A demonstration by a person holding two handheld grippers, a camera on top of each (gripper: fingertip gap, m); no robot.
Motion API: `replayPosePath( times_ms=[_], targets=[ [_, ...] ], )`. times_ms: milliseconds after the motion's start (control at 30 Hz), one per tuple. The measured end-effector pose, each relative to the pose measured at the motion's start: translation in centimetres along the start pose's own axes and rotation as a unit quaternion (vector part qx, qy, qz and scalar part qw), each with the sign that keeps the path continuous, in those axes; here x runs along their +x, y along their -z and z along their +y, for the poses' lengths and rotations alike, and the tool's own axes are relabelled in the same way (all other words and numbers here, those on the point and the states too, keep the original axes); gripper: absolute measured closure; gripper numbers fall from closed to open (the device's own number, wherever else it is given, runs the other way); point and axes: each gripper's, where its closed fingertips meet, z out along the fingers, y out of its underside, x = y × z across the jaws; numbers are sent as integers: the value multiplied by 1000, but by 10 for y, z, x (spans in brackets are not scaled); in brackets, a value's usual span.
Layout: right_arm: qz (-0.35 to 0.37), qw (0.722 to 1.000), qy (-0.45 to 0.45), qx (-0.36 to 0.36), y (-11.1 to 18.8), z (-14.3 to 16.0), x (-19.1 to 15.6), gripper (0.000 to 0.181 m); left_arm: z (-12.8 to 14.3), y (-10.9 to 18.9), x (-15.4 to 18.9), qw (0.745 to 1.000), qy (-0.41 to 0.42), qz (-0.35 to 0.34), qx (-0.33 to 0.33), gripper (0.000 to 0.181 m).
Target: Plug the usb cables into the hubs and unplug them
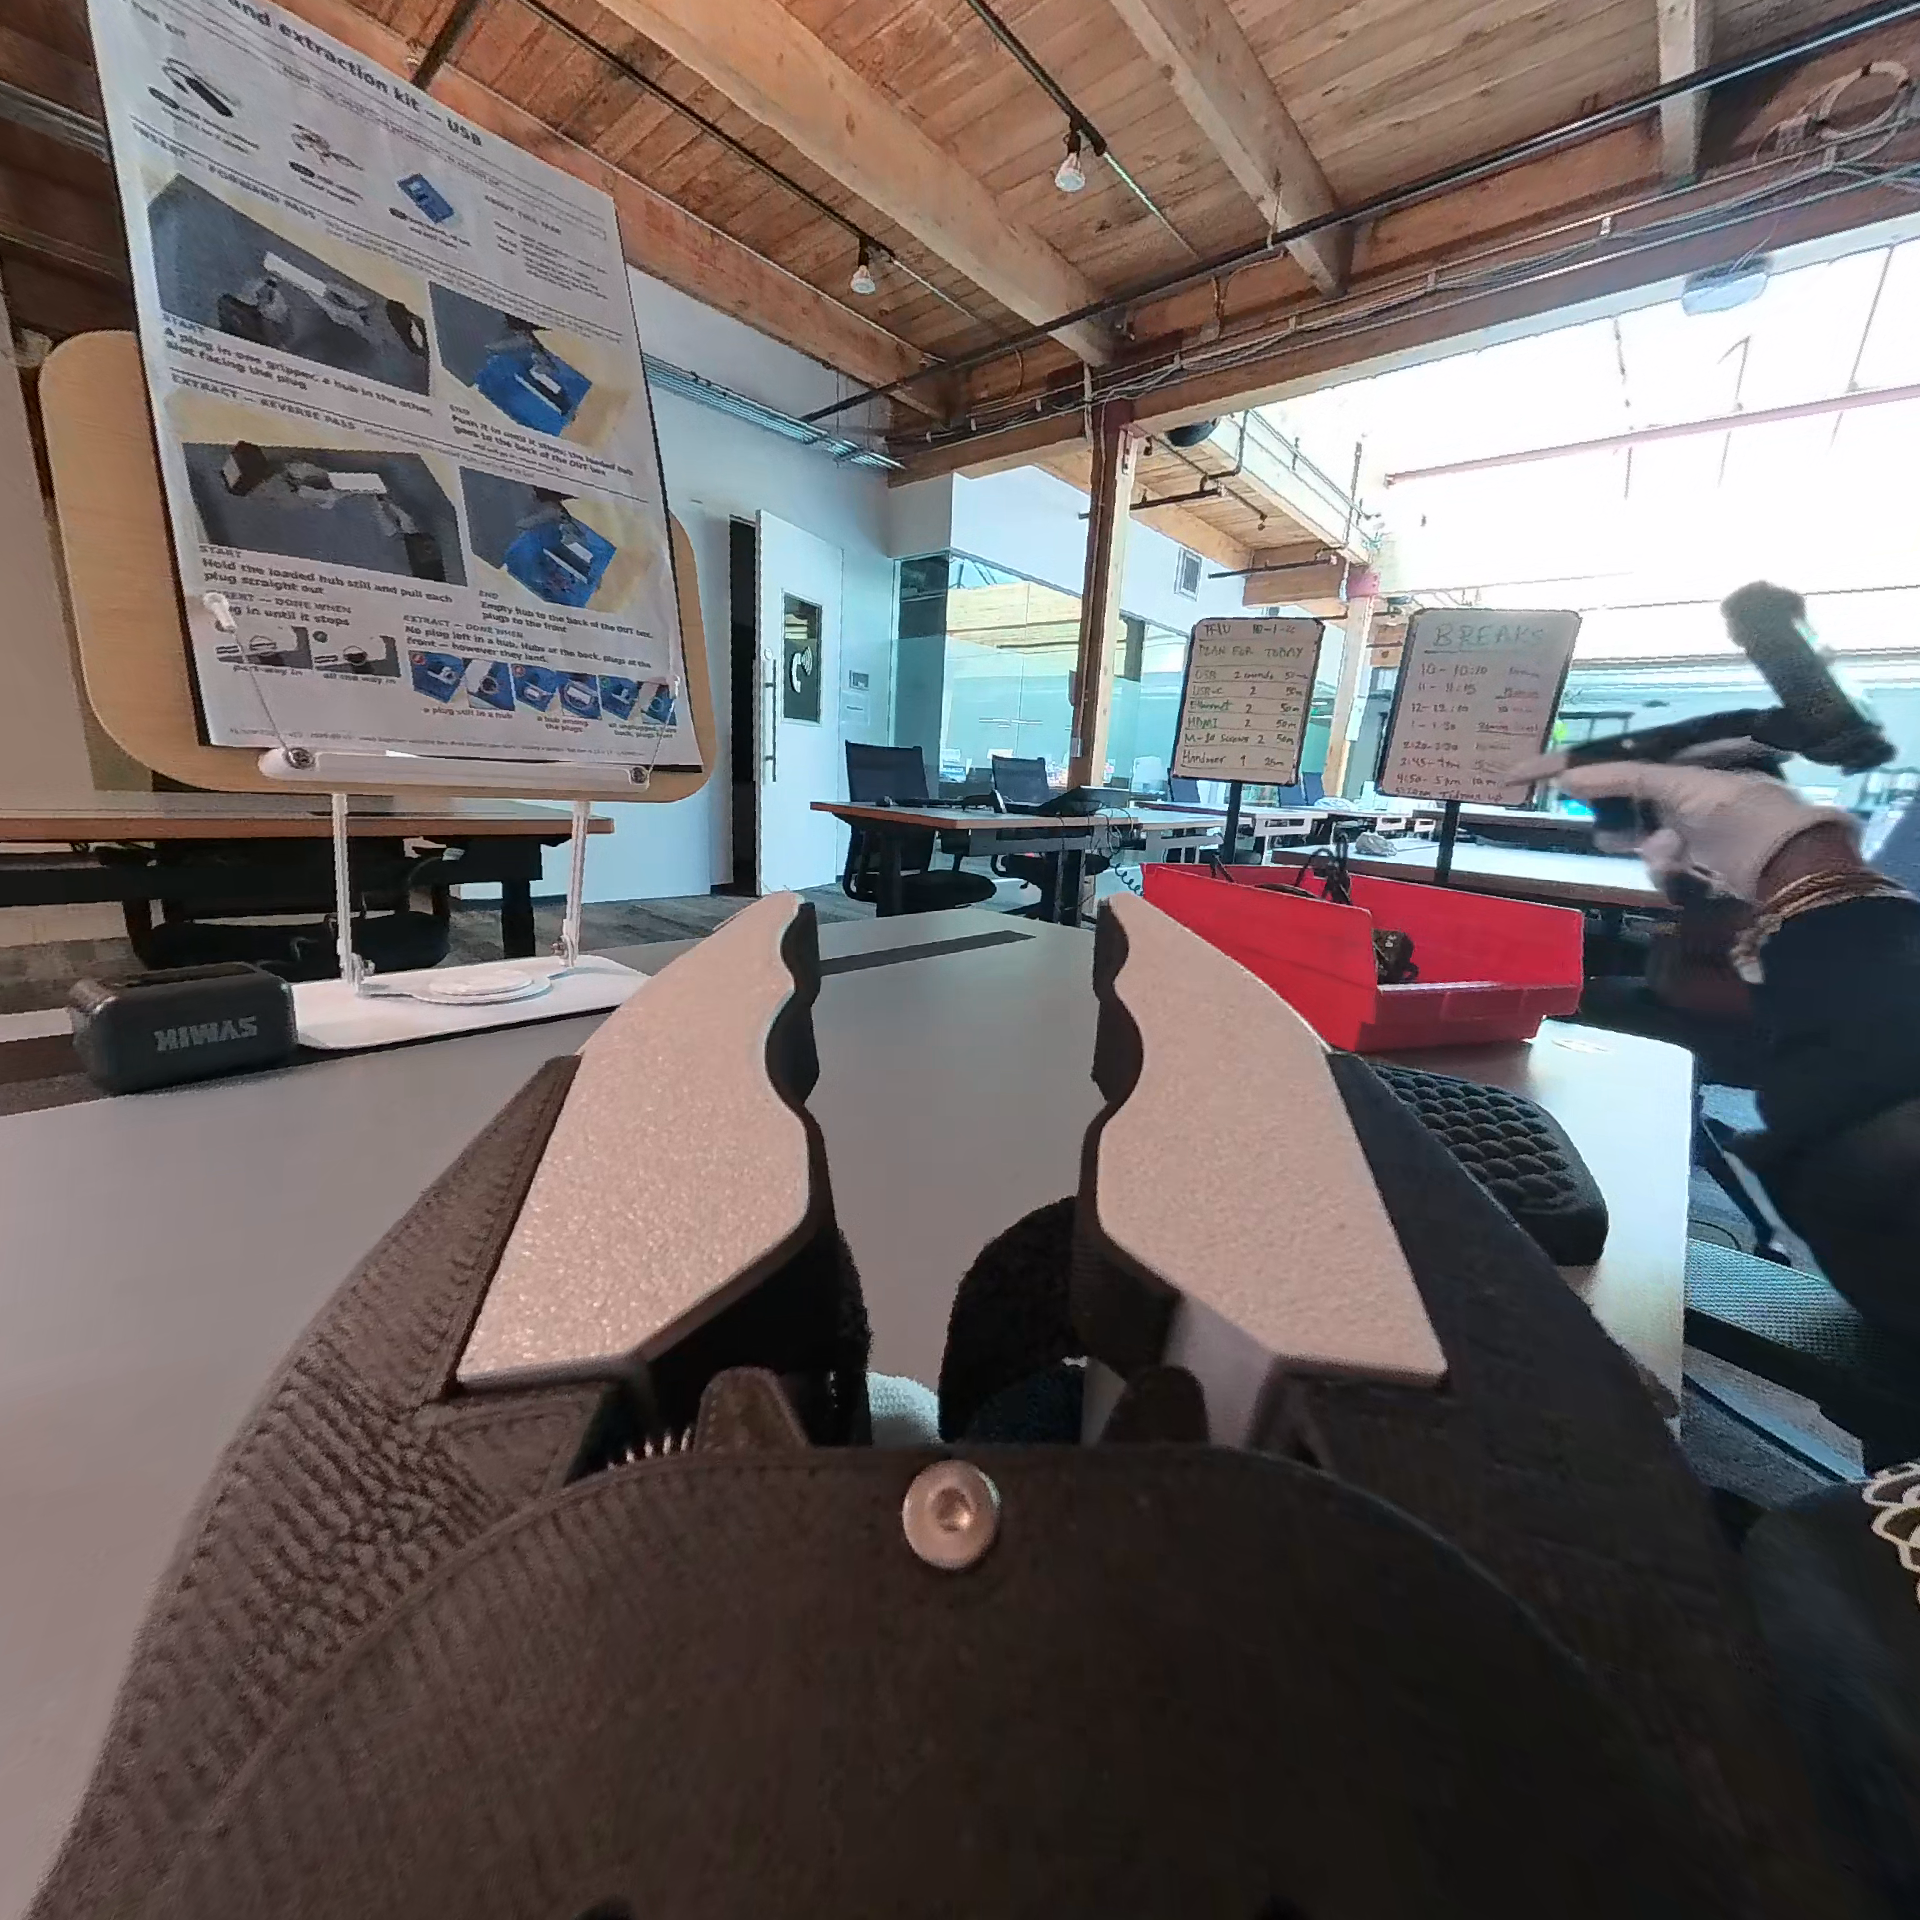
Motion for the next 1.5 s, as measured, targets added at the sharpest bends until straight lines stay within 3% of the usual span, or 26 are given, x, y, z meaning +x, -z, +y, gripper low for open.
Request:
replayPosePath(
  times_ms=[133,233,333,400,500,700,1133,1400,1500],
  targets=[
    [-58,977,-29,-203,11,81,20,119,2,-1,0,1000,2,1,-6,131],
    [-96,950,-55,-291,12,127,28,127,3,-2,-1,1000,6,2,-10,131],
    [-133,944,-74,-293,2,137,28,133,4,-2,-1,1000,8,2,-11,131],
    [-169,946,-69,-267,-5,132,20,152,4,-2,-1,1000,8,1,-11,131],
    [-147,953,-13,-263,-14,133,22,166,4,-2,-1,1000,8,1,-10,131],
    [-162,946,110,-258,-27,132,3,169,2,-1,-1,1000,3,0,-2,131],
    [-300,872,283,-264,-69,136,-147,164,-3,5,5,999,-37,-16,17,131],
    [-361,792,406,-279,-41,153,-256,162,-5,8,14,997,-74,-23,27,131],
    [-381,780,419,-266,-22,162,-305,161,-6,9,15,996,-76,-23,31,131]
  ],
)
